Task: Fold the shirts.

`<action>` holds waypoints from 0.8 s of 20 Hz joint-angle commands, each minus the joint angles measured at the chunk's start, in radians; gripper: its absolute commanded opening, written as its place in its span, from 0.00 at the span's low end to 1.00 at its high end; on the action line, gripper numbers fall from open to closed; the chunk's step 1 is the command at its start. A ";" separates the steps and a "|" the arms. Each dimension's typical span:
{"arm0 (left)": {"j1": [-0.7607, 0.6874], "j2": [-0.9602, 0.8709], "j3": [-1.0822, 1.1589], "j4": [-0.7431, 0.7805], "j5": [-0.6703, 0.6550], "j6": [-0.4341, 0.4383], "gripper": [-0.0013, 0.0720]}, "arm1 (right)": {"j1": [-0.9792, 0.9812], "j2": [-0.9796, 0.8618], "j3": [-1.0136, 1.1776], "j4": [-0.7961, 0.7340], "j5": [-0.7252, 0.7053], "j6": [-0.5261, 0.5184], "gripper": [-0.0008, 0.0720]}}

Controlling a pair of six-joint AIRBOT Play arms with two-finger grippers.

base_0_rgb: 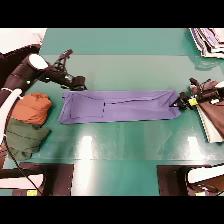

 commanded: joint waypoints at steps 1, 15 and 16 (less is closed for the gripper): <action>-0.107 -0.037 0.005 -0.008 0.114 -0.046 0.05 | 0.049 0.019 0.085 0.009 0.031 -0.013 0.03; -0.373 -0.372 0.208 -0.096 0.187 -0.046 0.05 | 0.399 0.278 0.504 0.219 0.067 0.120 0.03; -0.373 -0.373 0.208 -0.098 0.194 -0.047 0.05 | 0.435 0.278 0.514 0.219 0.051 0.130 0.03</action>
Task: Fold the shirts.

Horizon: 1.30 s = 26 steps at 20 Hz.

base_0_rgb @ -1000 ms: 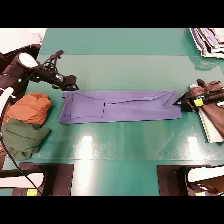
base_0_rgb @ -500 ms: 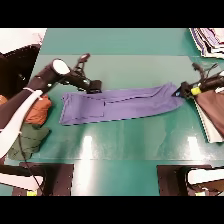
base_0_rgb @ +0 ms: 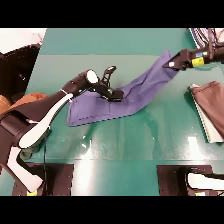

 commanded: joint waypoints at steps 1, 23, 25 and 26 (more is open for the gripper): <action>-0.019 -0.022 0.013 -0.013 0.030 0.000 0.05 | 0.126 0.009 0.062 0.027 -0.043 0.031 0.03; 0.715 0.507 0.090 0.320 -0.257 0.003 0.05 | 0.775 -0.515 0.376 -0.031 -0.309 -0.030 0.75; 0.722 0.507 0.090 0.319 -0.283 0.011 0.05 | 0.723 -0.486 0.322 -0.066 -0.264 -0.007 0.69; 0.722 0.507 0.089 0.316 -0.294 0.011 0.05 | 0.686 -0.453 0.266 -0.068 -0.254 -0.007 0.69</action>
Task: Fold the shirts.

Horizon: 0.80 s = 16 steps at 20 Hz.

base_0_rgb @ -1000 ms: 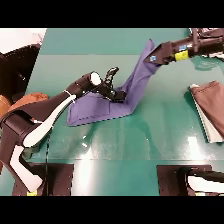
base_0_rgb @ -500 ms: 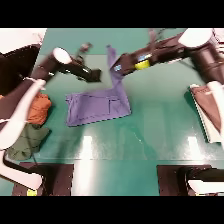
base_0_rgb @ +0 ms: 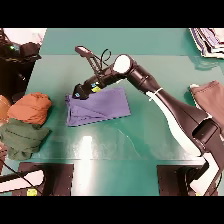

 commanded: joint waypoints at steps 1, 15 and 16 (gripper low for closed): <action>0.036 0.022 0.000 0.005 -0.046 0.006 0.05 | -0.087 0.047 -0.105 -0.063 0.066 0.017 0.69; -0.018 0.021 0.000 -0.073 -0.036 0.026 0.05 | -0.525 0.100 -0.696 0.149 0.050 -0.013 0.90; -0.033 0.021 0.000 -0.073 -0.031 0.029 0.05 | -0.502 0.068 -0.681 0.189 0.050 -0.027 0.90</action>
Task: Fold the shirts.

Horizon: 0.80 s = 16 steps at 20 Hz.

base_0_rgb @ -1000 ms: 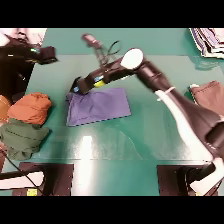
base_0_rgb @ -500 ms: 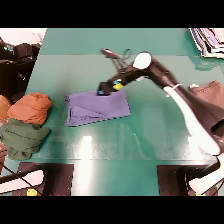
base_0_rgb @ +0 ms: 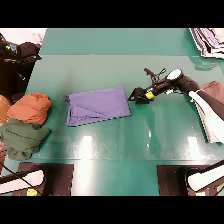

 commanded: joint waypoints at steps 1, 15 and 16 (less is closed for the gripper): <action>-0.045 0.000 0.000 -0.007 0.019 0.015 0.05 | 0.038 -0.106 0.008 0.163 -0.003 -0.050 0.87; -0.249 0.000 0.000 -0.007 0.027 0.015 0.05 | 0.022 -0.088 0.369 0.071 -0.037 -0.022 0.03; -0.263 0.000 0.000 -0.007 0.029 0.015 0.05 | -0.028 -0.045 0.361 0.015 -0.041 0.004 0.03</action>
